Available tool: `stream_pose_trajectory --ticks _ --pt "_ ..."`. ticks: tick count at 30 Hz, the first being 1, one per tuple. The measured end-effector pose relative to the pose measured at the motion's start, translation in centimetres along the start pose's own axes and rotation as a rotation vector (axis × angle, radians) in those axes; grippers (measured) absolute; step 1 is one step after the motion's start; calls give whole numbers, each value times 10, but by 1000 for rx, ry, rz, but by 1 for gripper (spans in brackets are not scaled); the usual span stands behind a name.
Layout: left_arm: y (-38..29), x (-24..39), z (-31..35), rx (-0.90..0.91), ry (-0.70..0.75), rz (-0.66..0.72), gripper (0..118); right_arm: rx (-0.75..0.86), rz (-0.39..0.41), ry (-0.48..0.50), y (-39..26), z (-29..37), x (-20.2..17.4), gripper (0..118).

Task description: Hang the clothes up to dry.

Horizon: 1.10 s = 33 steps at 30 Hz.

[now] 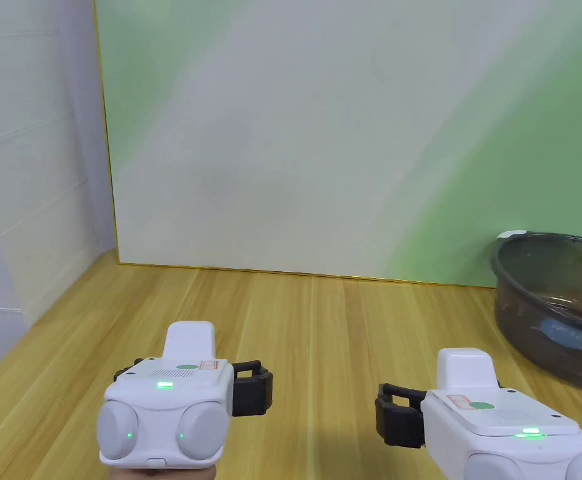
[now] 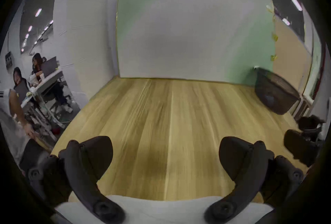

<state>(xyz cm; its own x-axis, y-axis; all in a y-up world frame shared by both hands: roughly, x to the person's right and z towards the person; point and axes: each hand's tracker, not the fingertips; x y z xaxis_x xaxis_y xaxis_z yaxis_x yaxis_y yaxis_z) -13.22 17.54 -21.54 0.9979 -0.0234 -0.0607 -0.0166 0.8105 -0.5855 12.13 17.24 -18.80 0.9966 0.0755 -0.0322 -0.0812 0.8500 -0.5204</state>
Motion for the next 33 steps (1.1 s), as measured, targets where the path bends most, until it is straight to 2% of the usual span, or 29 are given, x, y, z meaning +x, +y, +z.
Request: stream_pose_trajectory --ticks 2,4,6,10,13,17,21,25,27,30,31,33 --pt "-3 -1 2 27 -32 9 112 -12 5 -1 -3 0 0 108" --pt "-3 -7 7 40 -134 86 112 -20 9 -3 -6 0 -1 108" --pt "-2 -10 12 32 -176 139 112 -25 19 -1 -10 1 0 108" --pt "1 -2 31 121 -113 46 112 -45 28 -9 -15 1 -1 108" --pt "3 4 39 144 -68 32 112 -36 -9 30 -16 2 0 108" --pt "5 0 37 116 -162 105 112 -31 -24 40 -14 3 -3 108" --pt "4 -5 33 128 -140 127 112 -29 1 28 -14 5 -4 108" --pt "-5 0 39 161 -127 131 112 -24 -8 27 -13 6 -4 108" --pt "-12 7 39 154 -155 113 112 -17 -8 20 -12 6 -6 108" --pt "-25 13 28 80 -301 7 112 -9 -6 20 -11 8 -8 108" --pt "-27 15 21 47 -280 3 112 -9 -3 20 -11 9 -8 108" --pt "-27 18 9 -8 -149 51 112 -13 1 16 -11 9 -7 108"
